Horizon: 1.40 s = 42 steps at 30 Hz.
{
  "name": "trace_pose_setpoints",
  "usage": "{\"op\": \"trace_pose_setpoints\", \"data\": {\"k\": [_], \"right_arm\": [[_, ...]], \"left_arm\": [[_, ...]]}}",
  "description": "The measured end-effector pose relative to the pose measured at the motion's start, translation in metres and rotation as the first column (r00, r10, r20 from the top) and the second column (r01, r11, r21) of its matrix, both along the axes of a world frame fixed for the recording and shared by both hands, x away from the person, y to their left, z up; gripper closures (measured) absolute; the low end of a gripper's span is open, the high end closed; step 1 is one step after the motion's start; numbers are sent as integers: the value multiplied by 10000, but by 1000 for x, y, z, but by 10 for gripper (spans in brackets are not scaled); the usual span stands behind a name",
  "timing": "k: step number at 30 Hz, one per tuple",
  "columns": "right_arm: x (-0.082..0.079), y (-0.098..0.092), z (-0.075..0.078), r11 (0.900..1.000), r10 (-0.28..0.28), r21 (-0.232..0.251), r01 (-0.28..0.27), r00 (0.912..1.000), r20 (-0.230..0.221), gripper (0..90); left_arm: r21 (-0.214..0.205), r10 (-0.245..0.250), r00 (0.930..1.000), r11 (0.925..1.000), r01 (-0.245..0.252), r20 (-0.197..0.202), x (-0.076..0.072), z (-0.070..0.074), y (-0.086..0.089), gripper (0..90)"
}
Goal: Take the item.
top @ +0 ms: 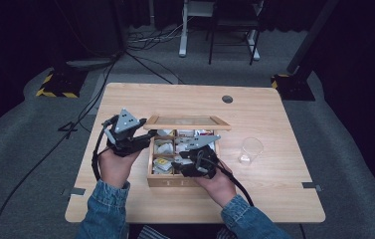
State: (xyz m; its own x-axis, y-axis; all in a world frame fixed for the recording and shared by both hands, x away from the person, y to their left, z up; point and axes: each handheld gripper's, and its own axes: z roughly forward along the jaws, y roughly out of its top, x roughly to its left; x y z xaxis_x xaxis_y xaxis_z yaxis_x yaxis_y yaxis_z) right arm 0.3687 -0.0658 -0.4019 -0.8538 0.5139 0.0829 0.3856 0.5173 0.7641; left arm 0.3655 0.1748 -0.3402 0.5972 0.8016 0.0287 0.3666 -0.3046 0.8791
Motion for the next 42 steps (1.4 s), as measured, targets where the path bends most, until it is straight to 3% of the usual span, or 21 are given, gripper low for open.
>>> {"op": "trace_pose_setpoints", "data": {"k": [14, 30, 33, 37, 42], "right_arm": [[7, 30, -17, 9982, 438, -400, -453, 9983, -380, 475], [9, 49, -28, 9923, 520, -1124, -513, 9986, 35, 471], [9, 51, -28, 9894, 461, -1381, -450, 9989, 42, 494], [8, 53, -29, 9848, 406, -1698, -365, 9990, 208, 591], [8, 51, -28, 9862, 388, -1616, -349, 9990, 209, 706]], "left_arm": [[-21, -8, 10000, 10000, 8, 8, 0, 0, 0, 517], [-37, -7, 10000, 10000, 7, 9, 0, 0, 0, 517], [-52, -7, 10000, 10000, 7, -3, 0, -1, 0, 517], [-43, -11, 10000, 10000, 11, 1, 0, -1, 0, 517], [-62, -1, 10000, 10000, 1, -5, 0, -1, 0, 516]]}}
